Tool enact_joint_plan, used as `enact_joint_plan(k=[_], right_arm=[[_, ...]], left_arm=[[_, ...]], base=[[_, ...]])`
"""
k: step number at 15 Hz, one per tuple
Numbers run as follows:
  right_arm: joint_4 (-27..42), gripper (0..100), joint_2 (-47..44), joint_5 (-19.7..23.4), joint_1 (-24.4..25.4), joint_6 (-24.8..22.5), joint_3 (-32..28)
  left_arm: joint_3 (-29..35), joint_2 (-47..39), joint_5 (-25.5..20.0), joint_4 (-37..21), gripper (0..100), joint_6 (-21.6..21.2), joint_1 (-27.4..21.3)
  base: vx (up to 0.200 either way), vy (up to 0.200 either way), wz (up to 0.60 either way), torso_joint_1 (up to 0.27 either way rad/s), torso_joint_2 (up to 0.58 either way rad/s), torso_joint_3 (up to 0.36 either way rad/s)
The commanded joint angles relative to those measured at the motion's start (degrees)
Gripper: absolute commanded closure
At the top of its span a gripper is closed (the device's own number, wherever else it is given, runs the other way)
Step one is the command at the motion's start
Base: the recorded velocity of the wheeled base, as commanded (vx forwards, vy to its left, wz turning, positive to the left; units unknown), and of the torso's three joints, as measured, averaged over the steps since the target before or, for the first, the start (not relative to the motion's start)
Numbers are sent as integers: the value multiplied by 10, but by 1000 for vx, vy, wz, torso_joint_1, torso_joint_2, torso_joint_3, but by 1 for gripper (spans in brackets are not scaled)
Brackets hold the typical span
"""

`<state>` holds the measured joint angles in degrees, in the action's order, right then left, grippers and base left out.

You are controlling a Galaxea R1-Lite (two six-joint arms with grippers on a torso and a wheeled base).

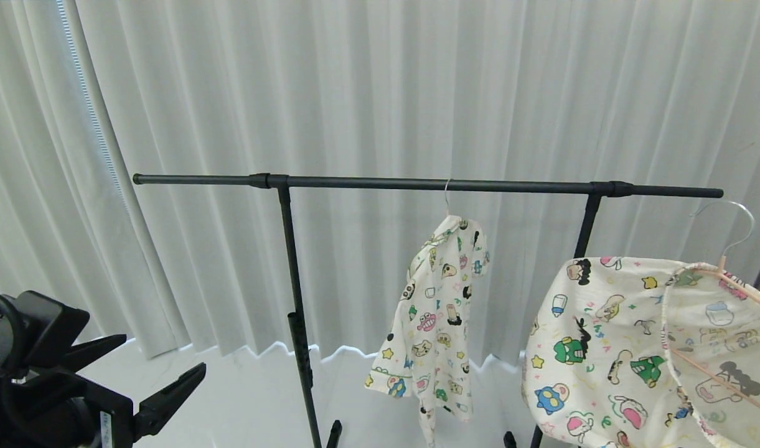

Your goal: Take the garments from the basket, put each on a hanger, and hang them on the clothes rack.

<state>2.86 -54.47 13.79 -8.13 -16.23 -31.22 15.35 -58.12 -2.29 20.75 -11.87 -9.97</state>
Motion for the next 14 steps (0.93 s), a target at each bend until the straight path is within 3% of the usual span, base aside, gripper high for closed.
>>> enact_joint_plan(k=[1,8,14], right_arm=[[-8,100,-9,0,3,0,5],[-70,100,-57,-2,65,25,7],[-153,100,-138,-5,75,27,6]], left_arm=[[-8,9,0,1,0,-8,-8],[-30,24,0,1,0,-27,-28],[-31,24,0,1,0,-26,-28]], base=[[200,0,0,12,2,-2],[200,0,0,4,3,2],[200,0,0,2,5,2]])
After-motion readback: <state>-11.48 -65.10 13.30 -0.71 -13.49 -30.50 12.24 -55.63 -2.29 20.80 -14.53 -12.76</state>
